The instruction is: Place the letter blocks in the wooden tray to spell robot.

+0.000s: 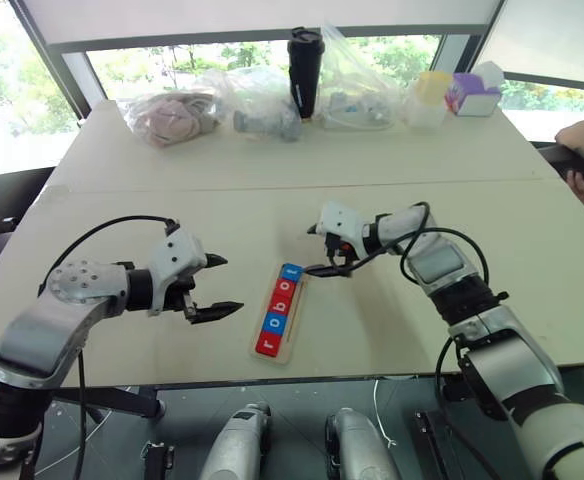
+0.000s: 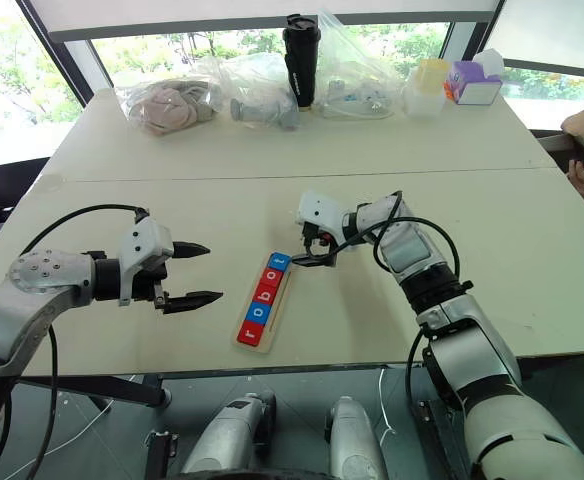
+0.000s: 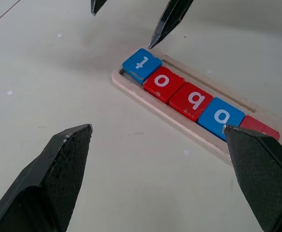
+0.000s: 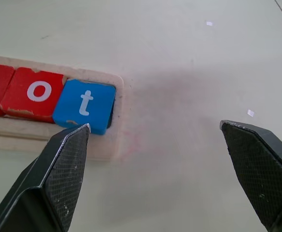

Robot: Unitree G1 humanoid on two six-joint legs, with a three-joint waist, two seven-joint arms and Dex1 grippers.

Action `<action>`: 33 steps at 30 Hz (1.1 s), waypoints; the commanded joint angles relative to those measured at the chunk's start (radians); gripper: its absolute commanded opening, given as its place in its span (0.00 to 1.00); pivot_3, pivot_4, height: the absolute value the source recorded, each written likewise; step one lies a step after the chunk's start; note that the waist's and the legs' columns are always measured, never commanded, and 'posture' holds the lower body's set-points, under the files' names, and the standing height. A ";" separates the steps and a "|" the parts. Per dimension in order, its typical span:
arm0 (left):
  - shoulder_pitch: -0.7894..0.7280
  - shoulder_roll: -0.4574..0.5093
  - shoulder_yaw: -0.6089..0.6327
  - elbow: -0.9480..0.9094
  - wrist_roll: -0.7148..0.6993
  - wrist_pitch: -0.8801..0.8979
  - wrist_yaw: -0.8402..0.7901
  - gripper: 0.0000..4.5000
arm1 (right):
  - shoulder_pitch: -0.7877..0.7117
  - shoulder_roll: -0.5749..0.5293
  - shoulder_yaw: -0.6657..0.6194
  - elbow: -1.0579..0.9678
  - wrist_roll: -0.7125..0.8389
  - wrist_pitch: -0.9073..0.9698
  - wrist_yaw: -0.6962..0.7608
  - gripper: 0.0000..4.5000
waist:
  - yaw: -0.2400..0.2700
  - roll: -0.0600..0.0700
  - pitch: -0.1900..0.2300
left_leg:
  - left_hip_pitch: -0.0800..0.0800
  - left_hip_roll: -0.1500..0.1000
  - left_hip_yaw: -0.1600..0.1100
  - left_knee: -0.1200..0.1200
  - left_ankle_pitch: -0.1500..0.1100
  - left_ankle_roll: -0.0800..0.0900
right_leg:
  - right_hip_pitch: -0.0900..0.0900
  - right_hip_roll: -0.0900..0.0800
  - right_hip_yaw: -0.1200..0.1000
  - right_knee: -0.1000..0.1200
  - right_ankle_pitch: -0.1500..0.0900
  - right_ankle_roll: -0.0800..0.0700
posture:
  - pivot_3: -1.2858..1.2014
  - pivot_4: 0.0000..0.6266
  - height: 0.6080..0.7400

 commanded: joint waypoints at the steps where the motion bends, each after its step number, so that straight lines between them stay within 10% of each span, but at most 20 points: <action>1: -0.001 0.003 0.020 -0.036 -0.006 0.000 0.007 1.00 | -0.034 0.019 0.000 0.016 -0.009 -0.024 -0.009 0.99 | -0.001 0.000 0.000 | 0.000 0.000 0.000 0.000 0.000 0.000 | 0.000 0.000 0.000 0.000 0.000 0.000 | 0.52 0.24 1.00; 33: 0.007 0.001 0.022 -0.040 -0.010 -0.003 0.008 1.00 | 0.010 0.000 -0.028 -0.006 0.005 0.000 -0.008 0.99 | 0.000 0.000 0.000 | 0.000 0.000 0.000 0.000 0.000 0.000 | 0.000 0.000 0.000 0.000 0.000 0.000 | 0.52 0.24 1.00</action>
